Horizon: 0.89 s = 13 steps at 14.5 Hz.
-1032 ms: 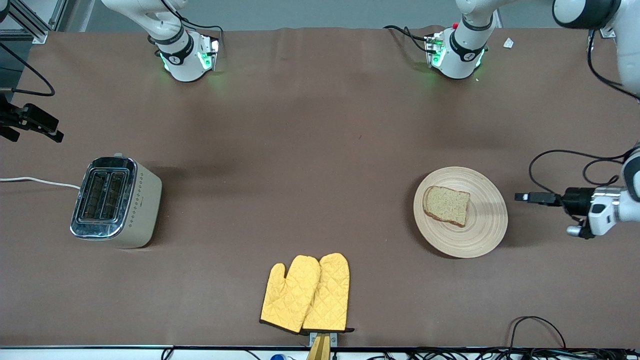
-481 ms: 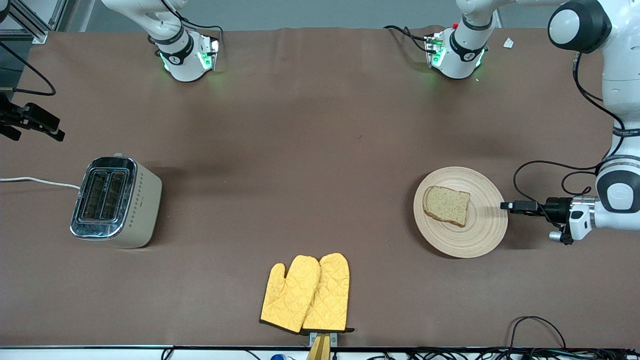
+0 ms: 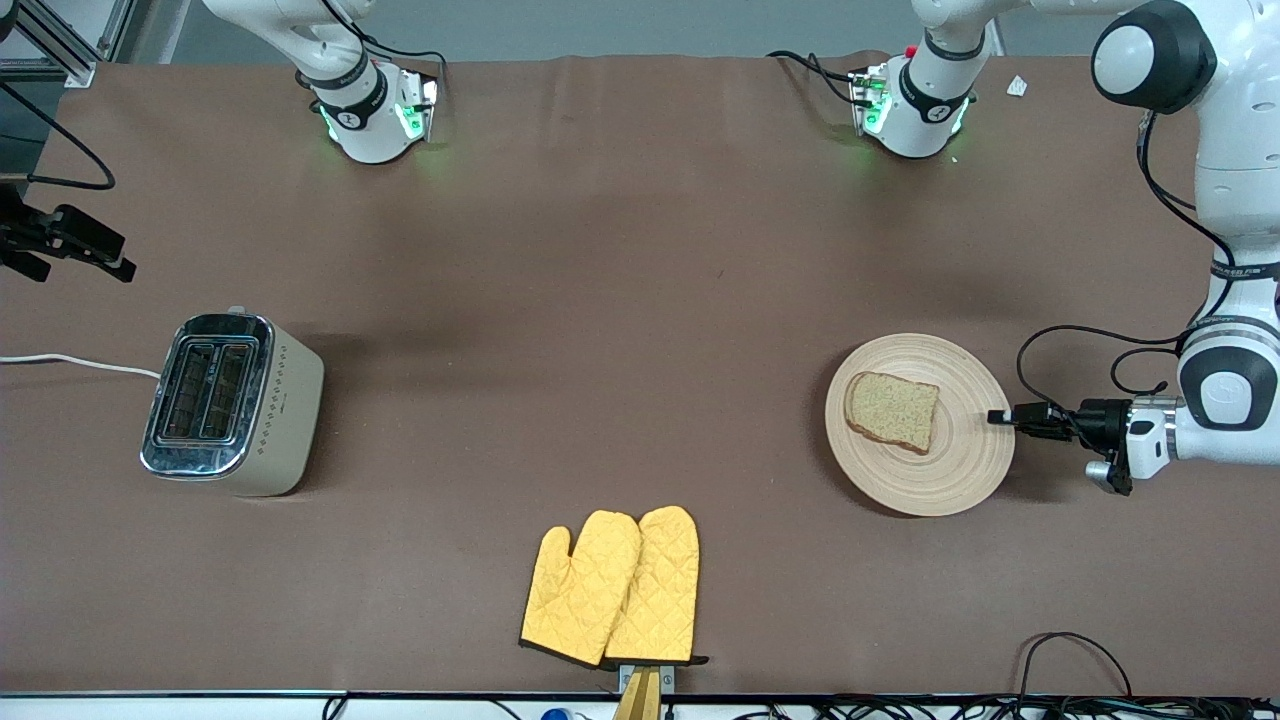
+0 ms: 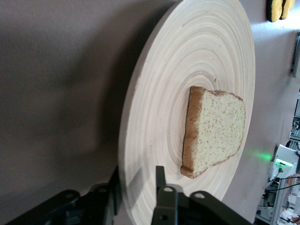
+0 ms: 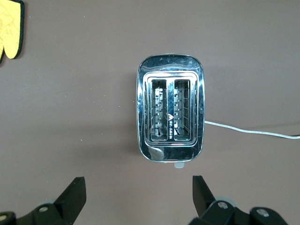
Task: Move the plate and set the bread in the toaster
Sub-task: 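Push the wooden plate with the left gripper toward the toaster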
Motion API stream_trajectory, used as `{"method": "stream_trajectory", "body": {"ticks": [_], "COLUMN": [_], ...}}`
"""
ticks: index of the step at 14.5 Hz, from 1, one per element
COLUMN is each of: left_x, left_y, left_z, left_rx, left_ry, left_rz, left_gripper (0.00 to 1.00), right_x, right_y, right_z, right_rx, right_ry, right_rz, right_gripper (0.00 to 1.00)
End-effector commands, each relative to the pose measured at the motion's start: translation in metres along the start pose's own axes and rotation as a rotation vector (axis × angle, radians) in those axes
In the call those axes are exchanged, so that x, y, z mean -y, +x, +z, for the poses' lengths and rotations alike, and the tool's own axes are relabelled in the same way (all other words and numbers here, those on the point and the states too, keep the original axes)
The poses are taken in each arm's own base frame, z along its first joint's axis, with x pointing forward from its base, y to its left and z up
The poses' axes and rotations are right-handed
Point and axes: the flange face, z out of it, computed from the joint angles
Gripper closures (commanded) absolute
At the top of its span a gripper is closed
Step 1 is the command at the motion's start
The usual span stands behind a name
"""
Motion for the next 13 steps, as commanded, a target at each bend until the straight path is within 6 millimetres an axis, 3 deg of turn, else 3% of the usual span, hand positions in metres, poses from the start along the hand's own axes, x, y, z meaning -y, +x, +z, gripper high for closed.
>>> {"method": "stream_trajectory", "body": {"ticks": [1,4,7,9,13], "left_x": [0.003,-0.009,-0.081,-0.147,-0.278], "left_y": [0.004,0.008,0.037,0.063,0.104], "left_z": [-0.001,-0.002,0.018,0.066,0.195], "left_rx": [-0.030,-0.022,0.029,0.084,0.128], "left_ry": [-0.014,-0.021,-0.092,-0.181,-0.255], "left_rz": [0.034,0.051,0.104,0.099,0.104], "left_gripper": [1.00,1.00,1.00,1.00,1.00], "right_x": [-0.001,-0.001,-0.001,-0.002,-0.002], "right_y": [-0.004,-0.006,-0.003,-0.002,-0.002], "right_z": [0.001,0.002,-0.001,-0.001,-0.008], "right_rx": [0.037,0.058,0.026,0.024,0.024], "right_ry": [0.020,0.022,0.037,0.034,-0.037], "right_rz": [-0.023,-0.038,-0.039,-0.039,-0.052], "right_gripper": [0.00,0.00,0.00,0.00,0.00]}}
